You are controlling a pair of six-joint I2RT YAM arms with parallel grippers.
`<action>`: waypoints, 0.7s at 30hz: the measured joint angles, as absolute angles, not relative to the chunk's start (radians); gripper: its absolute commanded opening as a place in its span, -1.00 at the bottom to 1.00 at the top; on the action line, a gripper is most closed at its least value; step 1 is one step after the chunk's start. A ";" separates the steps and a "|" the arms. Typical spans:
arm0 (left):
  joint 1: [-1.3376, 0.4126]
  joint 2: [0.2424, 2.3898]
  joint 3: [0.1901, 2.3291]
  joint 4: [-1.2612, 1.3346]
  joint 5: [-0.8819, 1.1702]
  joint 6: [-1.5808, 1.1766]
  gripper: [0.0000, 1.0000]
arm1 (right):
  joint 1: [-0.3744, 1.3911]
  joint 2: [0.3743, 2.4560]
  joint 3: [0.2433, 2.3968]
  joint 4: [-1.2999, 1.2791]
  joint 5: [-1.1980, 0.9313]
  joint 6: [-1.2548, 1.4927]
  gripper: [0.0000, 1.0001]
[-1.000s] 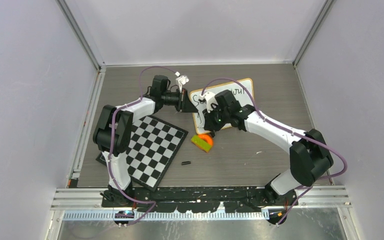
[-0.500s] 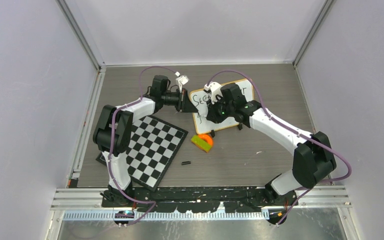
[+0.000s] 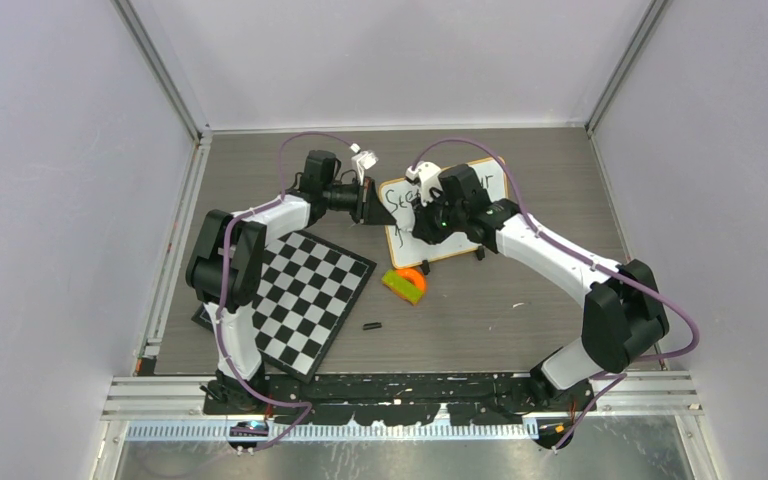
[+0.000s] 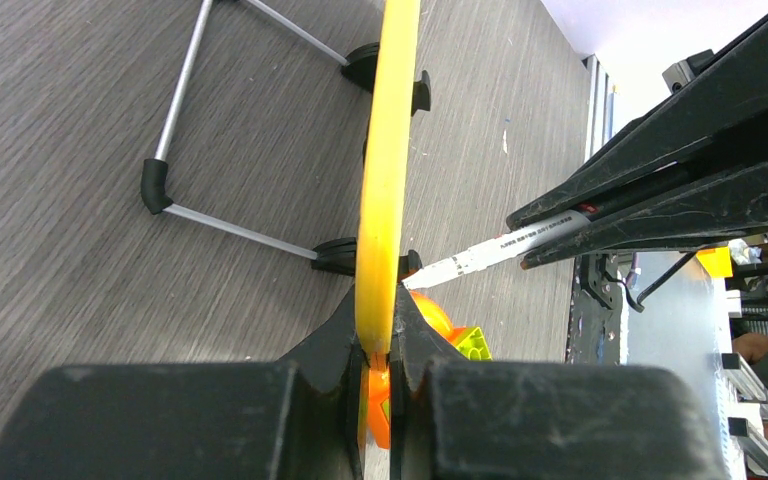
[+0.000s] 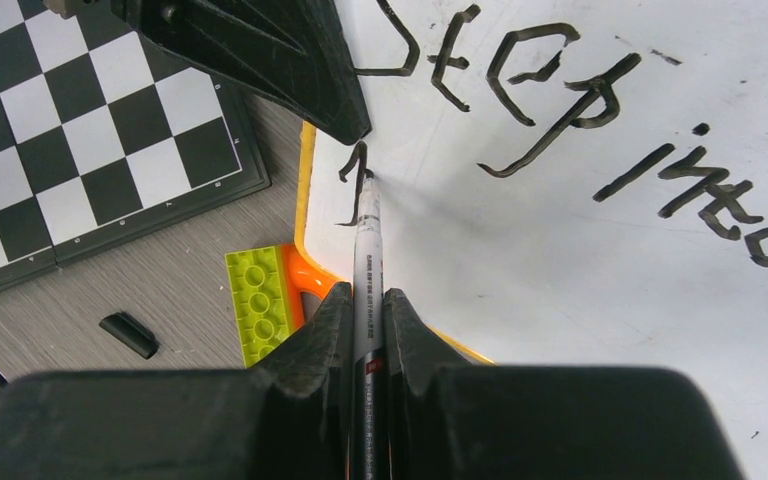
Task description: Write a sentence on the whiteboard
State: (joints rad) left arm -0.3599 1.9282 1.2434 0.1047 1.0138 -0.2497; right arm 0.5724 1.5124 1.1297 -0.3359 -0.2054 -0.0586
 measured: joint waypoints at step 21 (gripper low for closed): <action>-0.360 1.928 1.243 0.101 1.010 -0.249 -1.00 | 0.566 1.509 1.102 -0.337 -0.211 -0.049 -1.00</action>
